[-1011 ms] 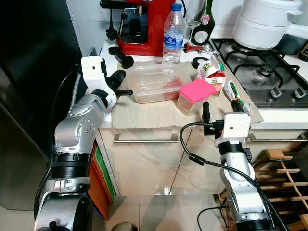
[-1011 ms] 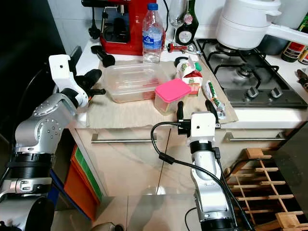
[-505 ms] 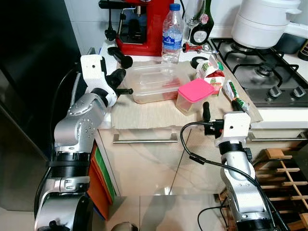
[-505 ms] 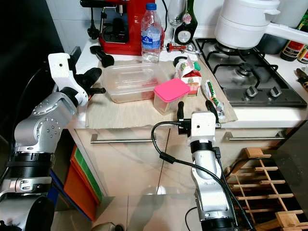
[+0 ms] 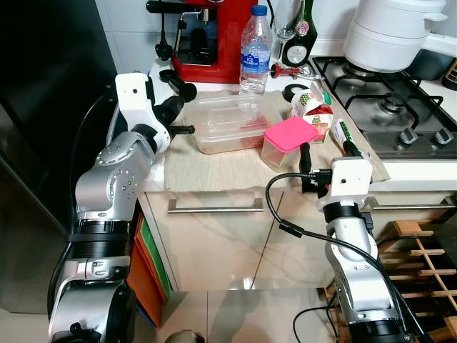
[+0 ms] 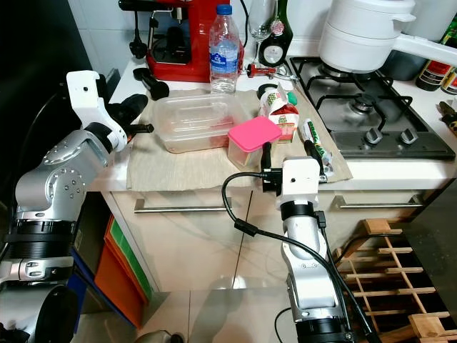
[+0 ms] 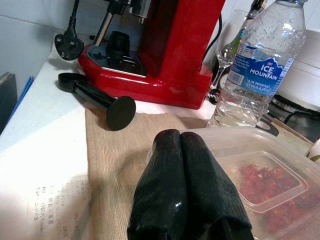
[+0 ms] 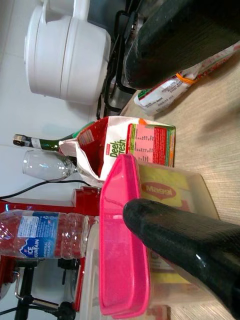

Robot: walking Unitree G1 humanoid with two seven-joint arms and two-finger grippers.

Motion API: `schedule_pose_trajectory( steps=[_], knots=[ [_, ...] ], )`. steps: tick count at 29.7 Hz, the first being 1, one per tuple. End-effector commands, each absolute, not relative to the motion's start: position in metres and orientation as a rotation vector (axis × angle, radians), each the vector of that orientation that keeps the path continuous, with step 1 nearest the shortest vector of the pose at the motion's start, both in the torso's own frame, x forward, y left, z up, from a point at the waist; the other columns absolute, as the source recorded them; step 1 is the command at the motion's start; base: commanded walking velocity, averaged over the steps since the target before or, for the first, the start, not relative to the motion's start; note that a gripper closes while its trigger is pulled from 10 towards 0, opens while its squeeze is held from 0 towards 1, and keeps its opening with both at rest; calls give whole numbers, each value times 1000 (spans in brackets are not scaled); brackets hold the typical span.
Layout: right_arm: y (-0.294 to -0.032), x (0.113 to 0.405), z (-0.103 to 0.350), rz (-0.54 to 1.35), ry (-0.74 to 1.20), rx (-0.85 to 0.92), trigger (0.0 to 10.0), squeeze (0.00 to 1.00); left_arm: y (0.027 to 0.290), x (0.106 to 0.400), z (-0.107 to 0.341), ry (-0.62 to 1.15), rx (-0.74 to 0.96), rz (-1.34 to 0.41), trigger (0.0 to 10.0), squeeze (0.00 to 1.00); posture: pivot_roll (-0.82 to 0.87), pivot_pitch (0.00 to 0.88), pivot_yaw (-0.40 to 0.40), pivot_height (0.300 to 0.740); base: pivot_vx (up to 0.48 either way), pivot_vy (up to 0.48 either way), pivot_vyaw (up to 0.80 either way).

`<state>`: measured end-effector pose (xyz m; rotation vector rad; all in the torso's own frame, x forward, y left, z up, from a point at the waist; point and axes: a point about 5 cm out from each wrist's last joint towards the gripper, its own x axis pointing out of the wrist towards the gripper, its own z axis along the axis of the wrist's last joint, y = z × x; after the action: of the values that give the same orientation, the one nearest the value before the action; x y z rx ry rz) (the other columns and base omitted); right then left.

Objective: Restocking fridge

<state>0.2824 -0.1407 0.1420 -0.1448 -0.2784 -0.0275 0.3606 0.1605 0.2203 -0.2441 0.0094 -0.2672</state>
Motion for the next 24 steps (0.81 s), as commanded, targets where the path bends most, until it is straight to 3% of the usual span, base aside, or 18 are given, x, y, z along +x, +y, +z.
schedule_pose_trajectory(
  steps=[1, 24],
  knots=[
    [-139, 281, 147, -30, -290, -152, 10000, 0, 163, 361, 223, 9, -240, -275, 3686, 0, 85, 0, 18, 740, 0, 0, 0],
    [-145, 279, 152, -34, -293, -154, 10000, 0, 157, 359, 229, 6, -240, -280, 3686, 0, 88, 0, -5, 740, 0, 0, 0]
  ],
)
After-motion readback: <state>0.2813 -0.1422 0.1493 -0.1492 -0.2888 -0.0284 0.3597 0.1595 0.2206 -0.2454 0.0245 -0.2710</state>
